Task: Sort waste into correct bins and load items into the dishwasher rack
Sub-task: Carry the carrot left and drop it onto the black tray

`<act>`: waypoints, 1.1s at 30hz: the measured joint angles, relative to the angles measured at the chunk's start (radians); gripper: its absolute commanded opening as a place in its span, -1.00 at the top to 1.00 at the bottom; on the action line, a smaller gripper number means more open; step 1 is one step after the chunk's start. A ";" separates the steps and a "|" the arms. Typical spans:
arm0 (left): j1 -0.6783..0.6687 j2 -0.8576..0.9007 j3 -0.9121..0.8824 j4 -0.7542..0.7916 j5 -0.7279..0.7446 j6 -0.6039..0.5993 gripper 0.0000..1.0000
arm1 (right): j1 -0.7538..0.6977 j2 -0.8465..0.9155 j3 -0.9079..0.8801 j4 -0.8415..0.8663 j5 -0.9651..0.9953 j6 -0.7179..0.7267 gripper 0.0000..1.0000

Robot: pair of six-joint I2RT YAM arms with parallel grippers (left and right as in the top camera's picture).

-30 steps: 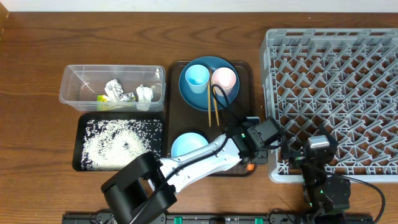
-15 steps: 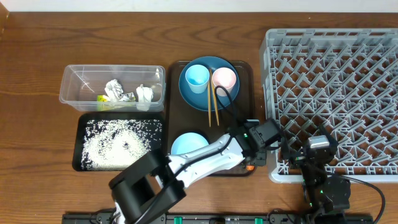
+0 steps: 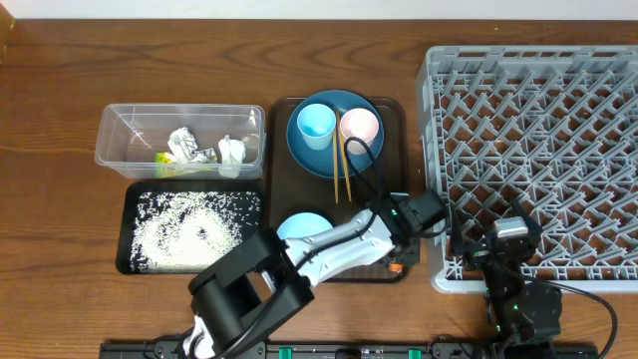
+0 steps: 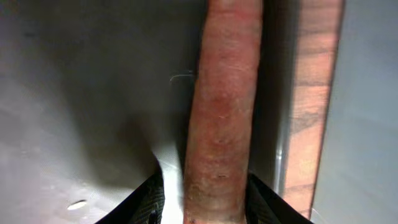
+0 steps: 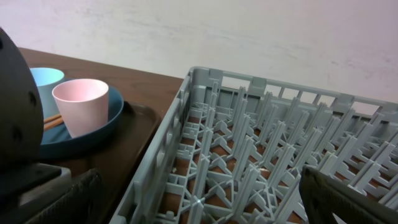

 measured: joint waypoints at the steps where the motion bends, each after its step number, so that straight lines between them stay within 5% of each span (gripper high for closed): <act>1: 0.005 0.000 0.000 -0.003 -0.001 0.003 0.17 | 0.000 0.000 0.000 0.000 0.000 0.000 -0.99; 5: 0.029 0.000 0.000 -0.018 0.000 0.015 0.53 | 0.000 0.000 0.000 0.000 0.000 0.000 -0.98; 11: 0.037 0.000 0.000 -0.022 0.000 0.022 0.75 | 0.000 0.000 0.000 0.000 0.000 0.000 -0.98; 20: 0.037 -0.045 -0.006 -0.029 0.009 0.022 0.77 | 0.000 0.000 0.000 0.000 0.000 0.000 -0.99; 26: 0.065 -0.265 -0.011 -0.052 0.023 0.023 0.76 | 0.000 0.000 0.000 0.000 0.000 0.000 -0.99; 33: 0.277 -0.507 -0.011 -0.200 0.022 0.030 0.76 | 0.000 0.000 0.000 0.000 0.000 0.000 -0.98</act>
